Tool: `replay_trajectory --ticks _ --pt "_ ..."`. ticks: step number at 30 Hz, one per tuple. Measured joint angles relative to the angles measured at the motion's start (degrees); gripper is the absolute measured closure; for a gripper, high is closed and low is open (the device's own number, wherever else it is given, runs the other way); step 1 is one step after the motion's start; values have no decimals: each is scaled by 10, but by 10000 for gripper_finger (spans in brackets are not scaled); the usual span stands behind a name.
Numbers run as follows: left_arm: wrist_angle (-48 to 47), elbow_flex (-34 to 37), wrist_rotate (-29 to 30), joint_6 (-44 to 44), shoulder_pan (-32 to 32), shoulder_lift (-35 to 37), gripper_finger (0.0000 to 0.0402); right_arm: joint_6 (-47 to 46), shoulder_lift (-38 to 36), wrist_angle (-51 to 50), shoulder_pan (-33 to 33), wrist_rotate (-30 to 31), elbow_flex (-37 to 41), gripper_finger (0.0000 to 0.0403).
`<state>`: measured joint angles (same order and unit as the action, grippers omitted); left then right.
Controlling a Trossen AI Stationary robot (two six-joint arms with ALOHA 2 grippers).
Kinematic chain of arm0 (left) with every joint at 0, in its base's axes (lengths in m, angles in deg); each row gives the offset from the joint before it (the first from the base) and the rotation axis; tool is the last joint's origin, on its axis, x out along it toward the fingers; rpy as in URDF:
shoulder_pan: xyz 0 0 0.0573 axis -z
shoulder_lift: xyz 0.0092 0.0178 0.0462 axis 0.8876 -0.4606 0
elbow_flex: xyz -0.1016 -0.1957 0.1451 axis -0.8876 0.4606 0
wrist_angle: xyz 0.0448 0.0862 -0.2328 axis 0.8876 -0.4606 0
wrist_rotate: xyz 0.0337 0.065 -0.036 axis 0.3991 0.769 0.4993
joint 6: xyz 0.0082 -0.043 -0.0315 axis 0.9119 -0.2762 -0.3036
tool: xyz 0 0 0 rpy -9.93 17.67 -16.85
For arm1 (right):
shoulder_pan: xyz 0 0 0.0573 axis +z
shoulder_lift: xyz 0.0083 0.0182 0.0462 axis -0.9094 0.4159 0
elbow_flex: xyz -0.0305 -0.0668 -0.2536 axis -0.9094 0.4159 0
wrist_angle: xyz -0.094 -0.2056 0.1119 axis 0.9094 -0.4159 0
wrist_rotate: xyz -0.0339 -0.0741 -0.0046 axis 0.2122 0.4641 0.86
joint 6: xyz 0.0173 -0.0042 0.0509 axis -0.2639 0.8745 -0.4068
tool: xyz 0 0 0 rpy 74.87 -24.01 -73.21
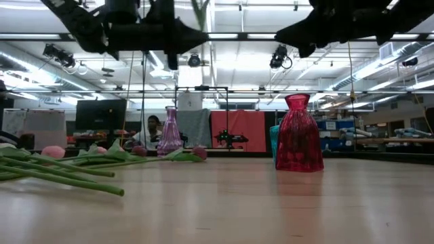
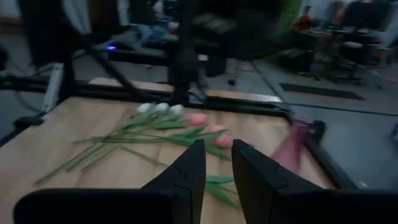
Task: Sort flowers into vase by color
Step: Put the left red tulip into the blue vase
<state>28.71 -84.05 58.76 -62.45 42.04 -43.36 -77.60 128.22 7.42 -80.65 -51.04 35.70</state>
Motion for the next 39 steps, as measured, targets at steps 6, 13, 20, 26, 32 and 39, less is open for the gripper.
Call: replay_trajectory --ticks 6,13,20,26,32,39 --pt "170 -26 73 0 113 -127 387 -19 -92 -72 -36 60 0 312" --pt "221 -128 109 -12 181 -240 387 -50 -116 -95 -42 80 -1 312" --pt "217 -196 114 4 216 -296 387 -53 -104 -106 -41 79 -1 312" --pt "216 -206 123 16 226 -303 387 -63 -105 -99 -40 71 -1 312" --pt "212 -207 123 22 229 -303 387 -68 -105 -91 -40 48 -1 312" --pt "210 -207 130 33 229 -303 387 -68 -105 -88 -41 38 -1 312"
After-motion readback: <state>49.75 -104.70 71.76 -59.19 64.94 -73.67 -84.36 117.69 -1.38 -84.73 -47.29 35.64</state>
